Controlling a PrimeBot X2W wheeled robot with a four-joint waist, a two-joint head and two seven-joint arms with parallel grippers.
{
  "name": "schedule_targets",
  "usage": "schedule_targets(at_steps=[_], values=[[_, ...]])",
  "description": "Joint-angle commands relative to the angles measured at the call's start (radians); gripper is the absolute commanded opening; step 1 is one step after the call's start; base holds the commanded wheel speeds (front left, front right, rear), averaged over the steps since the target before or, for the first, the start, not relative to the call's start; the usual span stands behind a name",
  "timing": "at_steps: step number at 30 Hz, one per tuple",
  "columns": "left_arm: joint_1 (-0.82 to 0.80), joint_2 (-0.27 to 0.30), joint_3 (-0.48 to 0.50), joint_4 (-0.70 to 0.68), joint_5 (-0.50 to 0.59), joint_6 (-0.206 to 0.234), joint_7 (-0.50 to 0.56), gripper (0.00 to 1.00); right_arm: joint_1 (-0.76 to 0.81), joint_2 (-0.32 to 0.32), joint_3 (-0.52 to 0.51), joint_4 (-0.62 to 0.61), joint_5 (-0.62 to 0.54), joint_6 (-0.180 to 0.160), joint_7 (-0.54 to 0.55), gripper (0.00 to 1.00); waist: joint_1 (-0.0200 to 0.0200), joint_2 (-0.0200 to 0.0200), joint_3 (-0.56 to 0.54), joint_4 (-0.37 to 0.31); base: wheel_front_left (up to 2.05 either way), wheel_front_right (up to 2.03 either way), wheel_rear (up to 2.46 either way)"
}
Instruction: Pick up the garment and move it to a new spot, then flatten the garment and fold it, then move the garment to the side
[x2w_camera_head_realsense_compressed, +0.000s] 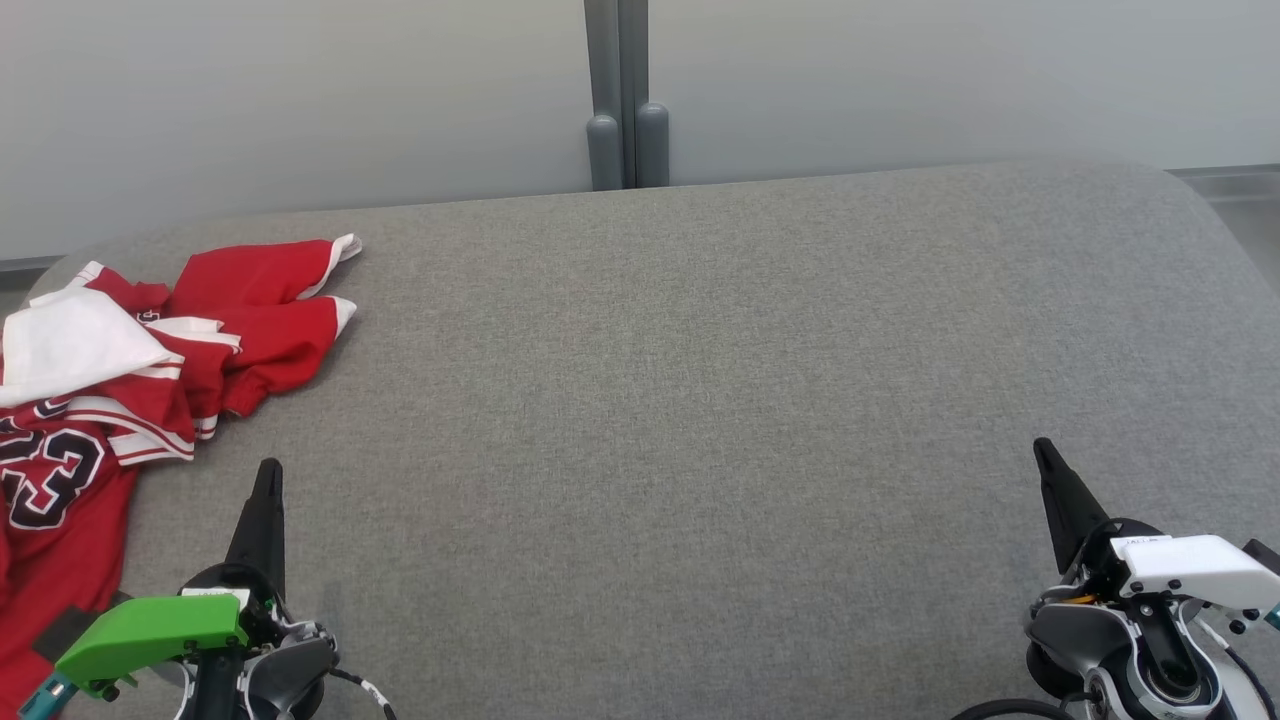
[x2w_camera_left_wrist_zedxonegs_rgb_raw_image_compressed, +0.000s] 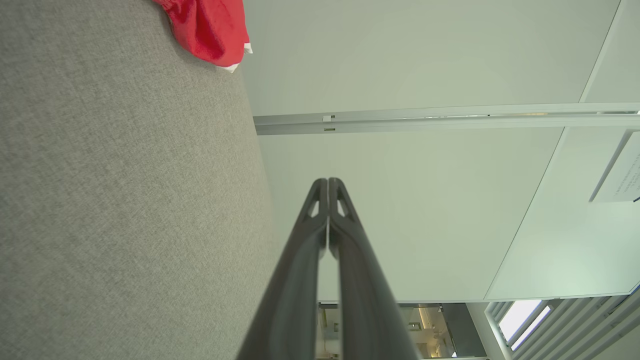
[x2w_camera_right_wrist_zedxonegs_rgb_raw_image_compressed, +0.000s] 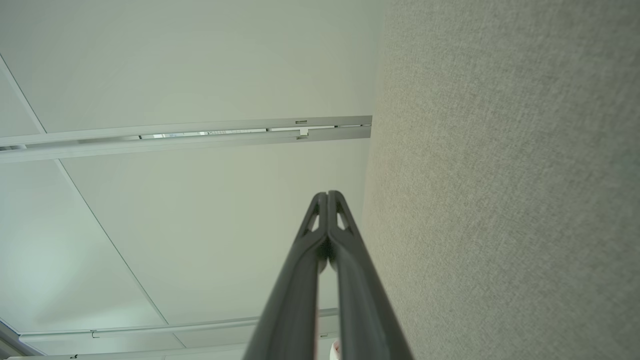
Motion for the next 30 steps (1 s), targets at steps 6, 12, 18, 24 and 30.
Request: schedule_targets(at_steps=[6, 12, 18, 24, 30], values=[[-0.013, 0.001, 0.002, -0.002, 0.005, -0.004, 0.002, 0.00, -0.010, -0.005, 0.000, -0.004, 0.005, 0.000, 0.002, 0.00, 0.0000, 0.0000, 0.000, 0.000, 0.00, 0.00, 0.00], [-0.013, 0.001, 0.002, -0.002, 0.005, -0.004, 0.002, 0.00, -0.010, -0.005, 0.000, -0.004, 0.005, 0.000, 0.002, 0.00, 0.0000, 0.0000, 0.000, 0.000, 0.00, 0.00, 0.00], [0.016, -0.004, -0.008, 0.018, 0.001, 0.001, -0.008, 1.00, 0.016, 0.006, 0.007, 0.016, 0.001, 0.000, -0.008, 1.00, 0.0000, 0.0000, 0.000, 0.000, 0.00, 0.00, 0.00], [0.024, -0.003, -0.034, 0.013, 0.015, 0.001, -0.038, 1.00, 0.027, 0.004, 0.033, 0.005, -0.021, 0.000, -0.041, 1.00, 0.0000, 0.0000, 0.000, 0.002, 0.00, 0.00, 0.00], [0.025, 0.005, -0.063, 0.017, 0.068, 0.002, -0.067, 1.00, 0.030, 0.000, 0.044, -0.004, -0.132, 0.000, -0.070, 1.00, 0.0000, 0.0000, 0.000, 0.004, 0.00, 0.00, 0.00]])
